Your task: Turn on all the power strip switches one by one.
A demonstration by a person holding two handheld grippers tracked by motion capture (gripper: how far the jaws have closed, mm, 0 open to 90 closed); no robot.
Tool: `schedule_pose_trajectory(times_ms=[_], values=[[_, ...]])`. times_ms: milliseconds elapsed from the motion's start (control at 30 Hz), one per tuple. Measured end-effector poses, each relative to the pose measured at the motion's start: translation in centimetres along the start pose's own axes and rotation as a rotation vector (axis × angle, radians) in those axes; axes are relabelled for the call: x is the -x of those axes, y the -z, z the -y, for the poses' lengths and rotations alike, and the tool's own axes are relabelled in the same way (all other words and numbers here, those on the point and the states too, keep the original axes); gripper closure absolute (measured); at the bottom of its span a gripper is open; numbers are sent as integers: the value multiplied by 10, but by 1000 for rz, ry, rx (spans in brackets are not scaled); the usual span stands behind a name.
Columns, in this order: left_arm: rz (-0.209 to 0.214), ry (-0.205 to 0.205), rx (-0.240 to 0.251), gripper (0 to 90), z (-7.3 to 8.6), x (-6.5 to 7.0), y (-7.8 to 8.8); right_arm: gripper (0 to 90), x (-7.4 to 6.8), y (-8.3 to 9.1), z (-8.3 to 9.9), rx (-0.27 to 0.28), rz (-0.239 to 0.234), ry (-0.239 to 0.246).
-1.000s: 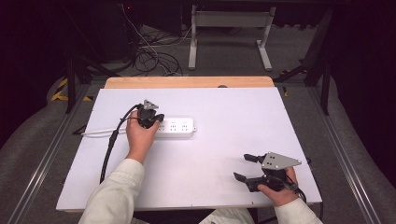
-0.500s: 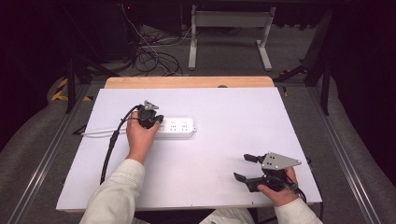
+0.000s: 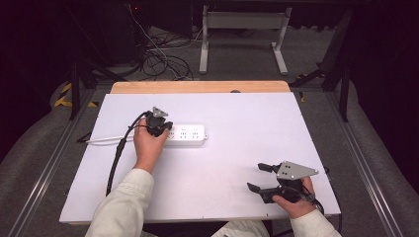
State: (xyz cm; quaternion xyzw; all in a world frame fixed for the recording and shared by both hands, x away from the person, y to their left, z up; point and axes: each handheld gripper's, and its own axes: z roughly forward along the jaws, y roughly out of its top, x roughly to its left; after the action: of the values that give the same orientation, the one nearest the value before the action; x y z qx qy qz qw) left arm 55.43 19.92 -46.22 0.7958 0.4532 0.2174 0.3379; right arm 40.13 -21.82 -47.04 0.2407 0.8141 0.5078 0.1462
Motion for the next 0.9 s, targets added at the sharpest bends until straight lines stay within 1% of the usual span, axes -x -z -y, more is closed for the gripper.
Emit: schedule_pose_trajectory(times_ms=[33,100,167,200,233,267,333,367,433,533,567,600,633,667,733,833,867,900], values=[[-12,-14,1,900,0,0,0,234,0,0,0,0,0,-2],[-15,-12,3,900,-1,3,-1,234,0,0,0,-1,-1,-2],[1,-12,5,900,-1,5,-2,234,0,-1,0,-2,-2,-2],[7,-12,17,900,-1,6,-3,234,0,-1,0,-2,-2,-2],[13,-12,18,900,-1,8,-4,234,0,0,0,-2,-2,-2],[-7,-22,8,900,-2,11,-3,233,0,0,0,-2,-2,-2],[-18,-30,4,900,-2,13,-4,233,0,0,0,-1,-2,-3],[-11,-18,7,900,-2,12,-4,233,0,0,0,0,-2,-2],[-8,-11,11,900,-1,11,-4,233,0,1,1,0,-3,-1],[-31,-16,11,900,0,12,-3,233,0,1,1,1,-5,-3],[-22,-10,13,900,0,12,-3,233,0,1,1,1,-6,-2],[-20,5,16,900,1,12,-3,233,0,1,1,1,-6,0],[-13,6,13,900,1,11,-3,233,0,1,1,2,-7,1],[-13,14,16,900,1,11,-4,233,0,1,0,2,-7,1],[-26,14,13,900,2,11,-4,233,0,1,0,3,-8,0],[-17,36,17,900,1,10,-5,232,0,1,0,2,-9,1],[-18,35,16,900,1,10,-5,232,0,1,0,3,-10,2],[-17,14,21,900,1,10,-5,232,-1,1,0,4,-9,4]])
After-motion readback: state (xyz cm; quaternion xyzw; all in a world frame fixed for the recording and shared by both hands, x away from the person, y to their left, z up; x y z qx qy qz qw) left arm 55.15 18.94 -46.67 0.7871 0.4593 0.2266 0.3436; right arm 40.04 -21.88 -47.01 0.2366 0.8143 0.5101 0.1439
